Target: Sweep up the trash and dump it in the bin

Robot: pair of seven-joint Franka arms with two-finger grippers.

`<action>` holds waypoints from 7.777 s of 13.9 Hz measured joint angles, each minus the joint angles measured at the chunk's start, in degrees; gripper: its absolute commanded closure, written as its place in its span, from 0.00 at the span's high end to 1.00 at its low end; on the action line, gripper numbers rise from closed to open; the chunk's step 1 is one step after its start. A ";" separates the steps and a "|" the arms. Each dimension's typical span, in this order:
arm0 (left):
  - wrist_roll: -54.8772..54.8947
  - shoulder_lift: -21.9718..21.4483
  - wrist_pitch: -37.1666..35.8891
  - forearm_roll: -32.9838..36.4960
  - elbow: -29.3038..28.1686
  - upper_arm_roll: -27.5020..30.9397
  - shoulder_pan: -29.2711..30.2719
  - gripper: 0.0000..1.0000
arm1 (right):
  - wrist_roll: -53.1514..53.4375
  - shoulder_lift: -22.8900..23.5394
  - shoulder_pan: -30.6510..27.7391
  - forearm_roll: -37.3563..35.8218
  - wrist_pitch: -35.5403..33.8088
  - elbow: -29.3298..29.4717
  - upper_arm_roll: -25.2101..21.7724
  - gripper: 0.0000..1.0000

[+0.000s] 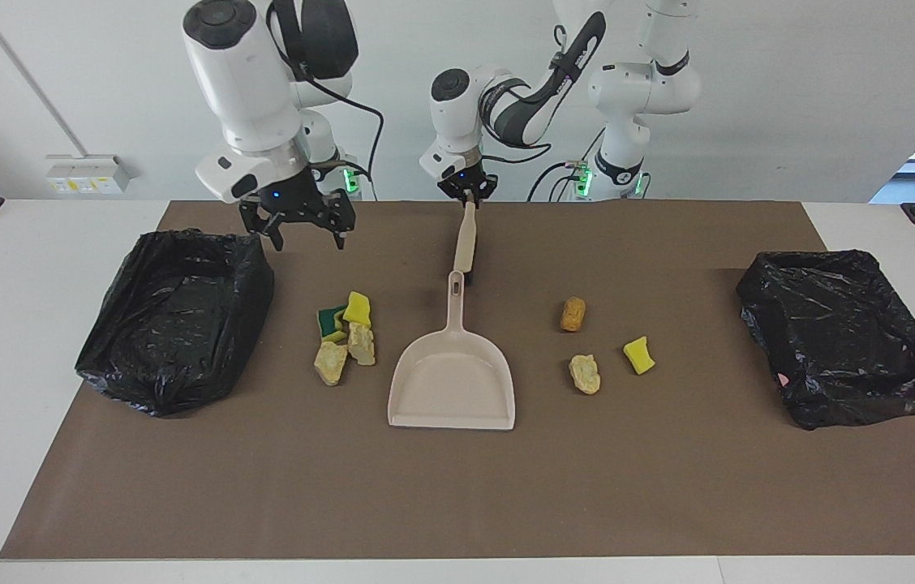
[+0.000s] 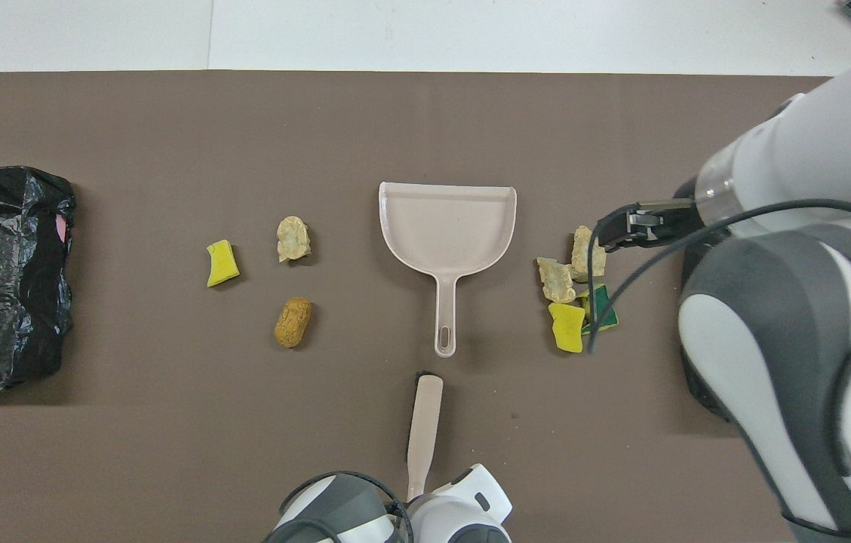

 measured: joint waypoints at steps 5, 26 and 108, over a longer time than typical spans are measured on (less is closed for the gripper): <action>14.00 -8.45 -8.04 -0.01 0.18 11.68 -0.03 0.00 | 11.55 12.56 5.62 4.49 10.51 4.38 0.15 1.00; 58.10 4.48 0.87 5.92 9.42 60.19 1.48 0.00 | 17.39 13.20 17.33 8.77 22.38 -13.26 0.06 0.77; 49.69 12.15 9.24 -16.77 11.61 39.64 4.84 0.00 | -63.44 2.37 16.50 -9.52 16.39 -25.78 -0.18 0.00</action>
